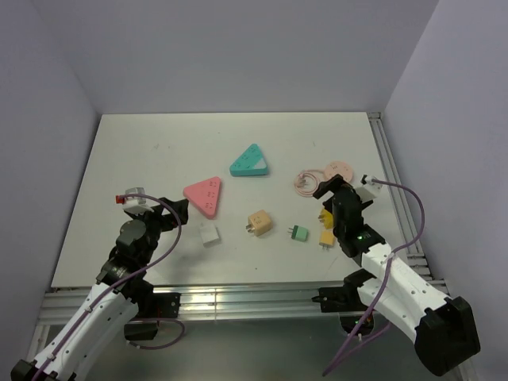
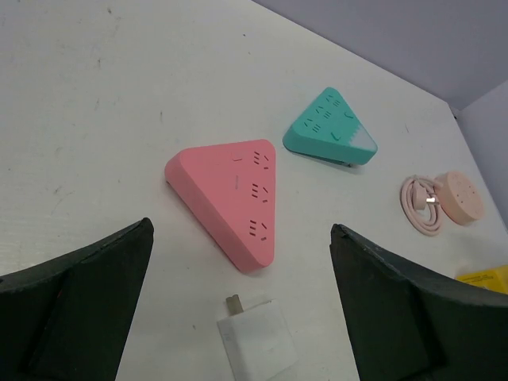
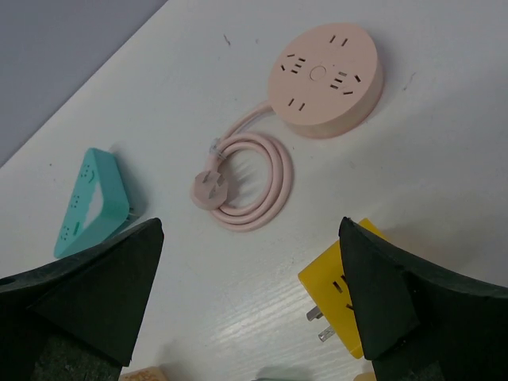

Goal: Insert the plug
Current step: Pick up the plug from the center of the board.

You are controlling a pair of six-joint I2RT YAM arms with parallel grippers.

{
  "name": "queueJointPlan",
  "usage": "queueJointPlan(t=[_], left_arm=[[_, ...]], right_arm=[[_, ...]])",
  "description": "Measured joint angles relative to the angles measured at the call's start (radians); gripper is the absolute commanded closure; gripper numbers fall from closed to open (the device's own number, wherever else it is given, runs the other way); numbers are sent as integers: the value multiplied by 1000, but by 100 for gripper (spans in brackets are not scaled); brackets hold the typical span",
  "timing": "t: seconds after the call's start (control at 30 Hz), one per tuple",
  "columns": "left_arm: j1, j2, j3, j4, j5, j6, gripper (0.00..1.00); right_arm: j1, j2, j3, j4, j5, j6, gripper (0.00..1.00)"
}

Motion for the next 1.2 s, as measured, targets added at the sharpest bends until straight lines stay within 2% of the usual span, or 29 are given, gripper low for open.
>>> queueJointPlan(t=[0.27, 0.6, 0.9, 1.2], left_arm=[[0, 20, 0, 0, 0, 0, 0], [0, 21, 0, 0, 0, 0, 0], [0, 46, 0, -1, 0, -1, 0], [0, 46, 0, -2, -1, -1, 1]], right_arm=[[0, 4, 0, -42, 39, 41, 0], [-30, 141, 157, -351, -30, 277, 0], [-48, 88, 173, -502, -93, 467, 0], [-75, 139, 277, -667, -116, 521, 0]])
